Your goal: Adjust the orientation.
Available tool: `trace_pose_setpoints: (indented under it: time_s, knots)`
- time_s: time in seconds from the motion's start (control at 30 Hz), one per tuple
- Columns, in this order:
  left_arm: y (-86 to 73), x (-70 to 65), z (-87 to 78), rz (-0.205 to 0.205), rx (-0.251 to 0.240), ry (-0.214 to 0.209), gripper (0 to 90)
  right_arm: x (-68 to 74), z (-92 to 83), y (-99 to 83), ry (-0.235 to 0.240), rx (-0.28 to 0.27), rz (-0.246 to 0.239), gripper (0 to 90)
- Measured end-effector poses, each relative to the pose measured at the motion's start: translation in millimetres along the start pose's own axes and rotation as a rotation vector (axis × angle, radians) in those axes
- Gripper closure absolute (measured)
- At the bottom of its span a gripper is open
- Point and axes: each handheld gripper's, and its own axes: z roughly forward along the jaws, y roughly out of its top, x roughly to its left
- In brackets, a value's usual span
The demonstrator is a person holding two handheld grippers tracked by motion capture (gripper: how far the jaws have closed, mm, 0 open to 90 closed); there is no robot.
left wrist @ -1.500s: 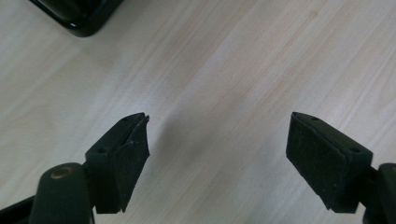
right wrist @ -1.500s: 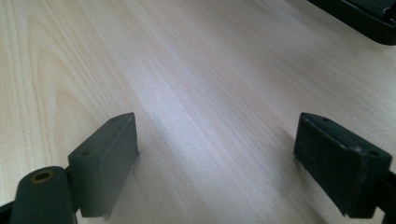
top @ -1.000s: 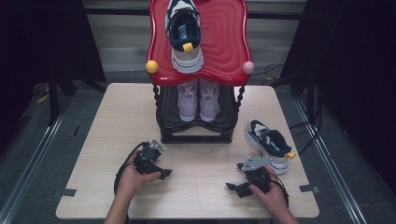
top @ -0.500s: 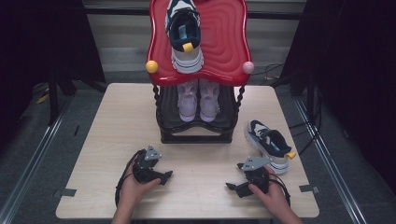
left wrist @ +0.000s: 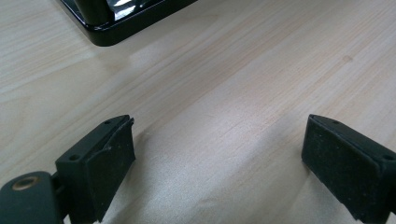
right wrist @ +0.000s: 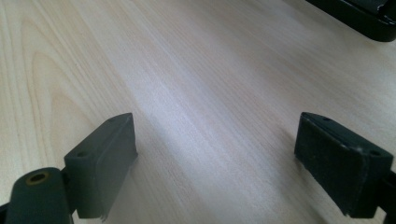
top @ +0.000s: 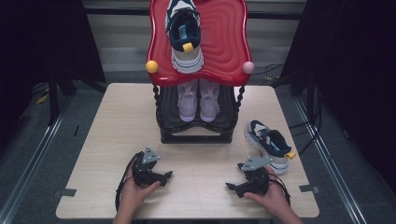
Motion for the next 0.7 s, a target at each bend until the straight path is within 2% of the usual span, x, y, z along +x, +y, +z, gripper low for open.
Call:
trace_pose_setpoints:
  time_s: [0.07, 0.2, 0.4, 0.53, 0.6, 0.7]
  knots:
    - [0.0, 0.1, 0.0, 0.001, 0.002, -0.001, 8.4, 1.0, 0.6, 0.3, -0.011, -0.002, 0.001, 12.3]
    - [0.0, 0.0, 0.0, 0.001, 0.003, -0.002, 8.0, -1.0, 0.6, 1.4, 0.002, 0.005, -0.008, 13.2]
    - [0.1, 0.3, 0.0, 0.008, 0.007, -0.002, 7.2, 0.5, -0.3, 9.0, -0.001, 0.069, -0.003, 14.7]
    - [0.3, 0.6, 0.1, 0.014, 0.009, -0.003, 6.3, -4.5, -4.2, 16.0, 0.041, 0.102, -0.005, 20.2]
    - [0.3, 0.5, 0.0, 0.013, 0.011, -0.001, 6.2, -7.2, -8.7, 20.0, 0.044, 0.115, -0.013, 23.2]
    - [0.3, 0.4, -0.1, 0.014, 0.012, 0.002, 6.2, -11.6, -14.1, 25.8, 0.062, 0.155, -0.026, 23.2]
